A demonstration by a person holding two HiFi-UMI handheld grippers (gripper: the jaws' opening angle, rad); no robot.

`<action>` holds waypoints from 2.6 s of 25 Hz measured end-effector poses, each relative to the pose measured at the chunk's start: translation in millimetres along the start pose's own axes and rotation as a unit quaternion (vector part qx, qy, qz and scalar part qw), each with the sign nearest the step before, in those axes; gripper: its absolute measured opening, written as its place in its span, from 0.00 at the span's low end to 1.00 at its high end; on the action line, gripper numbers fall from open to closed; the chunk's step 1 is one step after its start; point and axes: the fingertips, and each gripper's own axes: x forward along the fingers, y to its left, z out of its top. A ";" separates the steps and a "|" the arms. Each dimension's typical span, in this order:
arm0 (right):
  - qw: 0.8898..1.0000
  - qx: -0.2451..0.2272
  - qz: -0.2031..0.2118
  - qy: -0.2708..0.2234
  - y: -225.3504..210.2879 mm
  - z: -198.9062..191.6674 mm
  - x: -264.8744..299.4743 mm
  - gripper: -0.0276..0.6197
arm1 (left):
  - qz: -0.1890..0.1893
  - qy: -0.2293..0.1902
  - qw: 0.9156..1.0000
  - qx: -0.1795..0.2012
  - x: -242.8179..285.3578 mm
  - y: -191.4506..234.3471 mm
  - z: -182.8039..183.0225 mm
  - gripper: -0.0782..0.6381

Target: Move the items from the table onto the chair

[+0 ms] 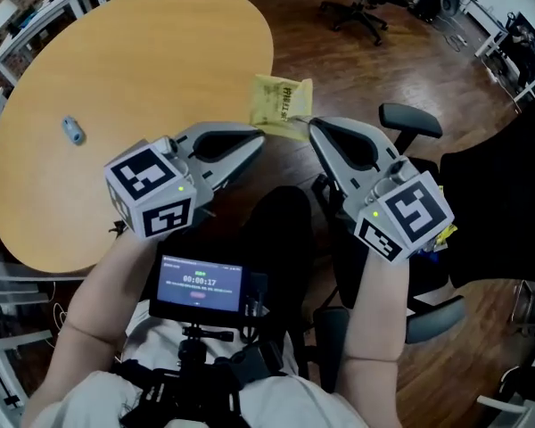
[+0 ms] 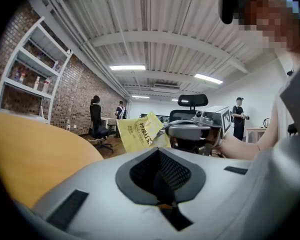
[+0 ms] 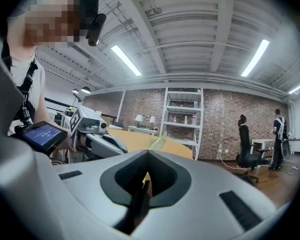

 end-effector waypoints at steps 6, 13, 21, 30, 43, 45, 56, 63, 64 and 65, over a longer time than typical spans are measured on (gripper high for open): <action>0.998 0.030 -0.051 0.006 -34.1 -29.1 -64.9 0.05 | -0.035 0.006 0.999 0.003 57.1 -34.6 -5.1 0.12; 0.992 0.064 -0.109 0.022 -49.5 -66.3 -114.9 0.05 | -0.081 0.016 0.997 0.006 96.4 -62.9 -19.0 0.12; 0.974 0.113 -0.181 0.082 -76.9 -135.6 -186.9 0.05 | -0.157 0.044 0.987 -0.002 164.3 -114.6 -73.9 0.12; 0.942 0.177 -0.249 0.137 -87.3 -215.8 -261.6 0.05 | -0.204 0.081 0.975 -0.022 216.9 -153.5 -128.2 0.12; 0.863 0.252 -0.351 0.259 -108.0 -355.0 -315.1 0.05 | -0.230 0.138 0.962 -0.054 251.5 -179.7 -187.7 0.12; 0.848 0.249 -0.370 0.285 -110.9 -369.6 -323.2 0.05 | -0.231 0.143 0.961 -0.054 250.2 -178.6 -191.6 0.12; 0.834 0.206 -0.438 0.266 -126.7 -364.2 -339.4 0.20 | -0.221 0.143 0.963 -0.061 246.4 -163.1 -190.5 0.12; 0.881 0.201 -0.404 0.146 -134.9 -287.2 -309.6 0.19 | -0.194 0.106 0.973 -0.067 237.8 -132.8 -148.1 0.12; 0.891 0.198 -0.389 0.122 -134.7 -270.8 -298.3 0.17 | -0.190 0.097 0.975 -0.068 233.9 -127.4 -138.0 0.12; 0.902 0.197 -0.372 0.100 -132.9 -254.6 -284.3 0.13 | -0.187 0.088 0.976 -0.067 229.0 -122.9 -127.8 0.12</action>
